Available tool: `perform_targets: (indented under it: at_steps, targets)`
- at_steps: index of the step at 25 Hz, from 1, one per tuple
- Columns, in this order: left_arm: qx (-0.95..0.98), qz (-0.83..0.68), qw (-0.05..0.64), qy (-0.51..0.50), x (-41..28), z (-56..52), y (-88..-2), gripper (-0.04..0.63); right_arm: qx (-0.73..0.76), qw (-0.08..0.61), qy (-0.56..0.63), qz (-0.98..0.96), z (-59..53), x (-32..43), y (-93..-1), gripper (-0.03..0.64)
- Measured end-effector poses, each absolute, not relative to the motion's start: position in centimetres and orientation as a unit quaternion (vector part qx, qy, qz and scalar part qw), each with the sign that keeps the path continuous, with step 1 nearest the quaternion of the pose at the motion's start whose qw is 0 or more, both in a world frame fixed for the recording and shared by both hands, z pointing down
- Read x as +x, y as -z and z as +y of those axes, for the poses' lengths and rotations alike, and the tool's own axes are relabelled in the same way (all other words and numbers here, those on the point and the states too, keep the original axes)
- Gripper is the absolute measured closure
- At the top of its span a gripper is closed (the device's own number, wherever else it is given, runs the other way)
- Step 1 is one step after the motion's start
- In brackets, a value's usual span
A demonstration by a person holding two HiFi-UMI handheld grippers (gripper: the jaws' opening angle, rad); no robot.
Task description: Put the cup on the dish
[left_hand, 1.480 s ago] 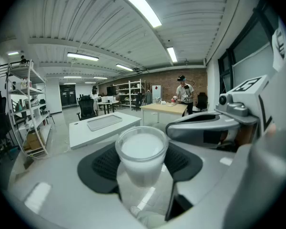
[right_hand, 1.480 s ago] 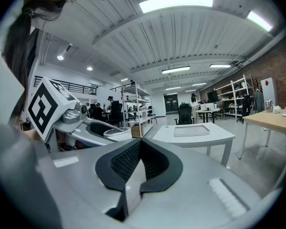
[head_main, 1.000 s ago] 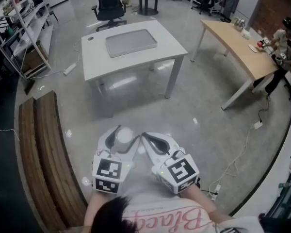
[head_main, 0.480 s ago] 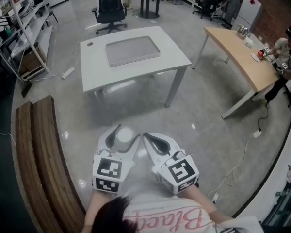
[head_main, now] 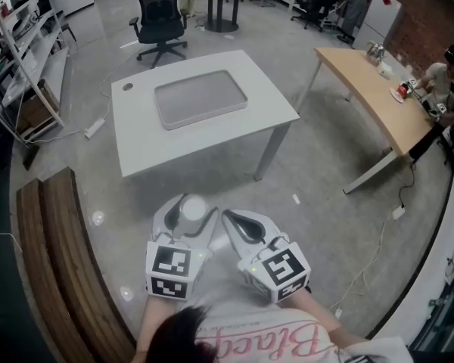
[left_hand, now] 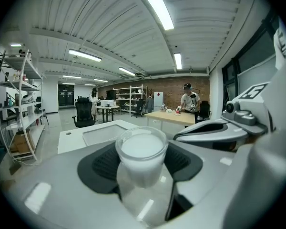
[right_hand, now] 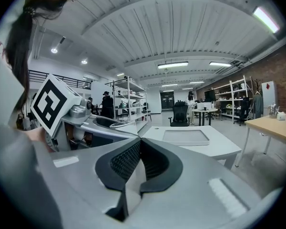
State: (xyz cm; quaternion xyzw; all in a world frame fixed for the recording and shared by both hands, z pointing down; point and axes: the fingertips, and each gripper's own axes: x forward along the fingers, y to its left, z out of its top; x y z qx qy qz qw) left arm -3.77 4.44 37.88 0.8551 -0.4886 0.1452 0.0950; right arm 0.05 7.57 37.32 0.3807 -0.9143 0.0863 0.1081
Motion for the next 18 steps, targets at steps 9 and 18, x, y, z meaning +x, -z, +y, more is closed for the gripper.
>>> perform_targets:
  at_steps: [9,18]
  targets:
    - [0.863,-0.478,0.090,-0.139,-5.4,-1.9,-38.0,0.327,0.389,0.115,-0.092,-0.910,1.2,-2.0,-37.6,0.615]
    - [0.871,-0.462,0.094,-0.140,-6.3,-4.7,-39.1,0.327,0.446,0.110,-0.117,-0.880,-3.0,-0.4,-38.6,0.615]
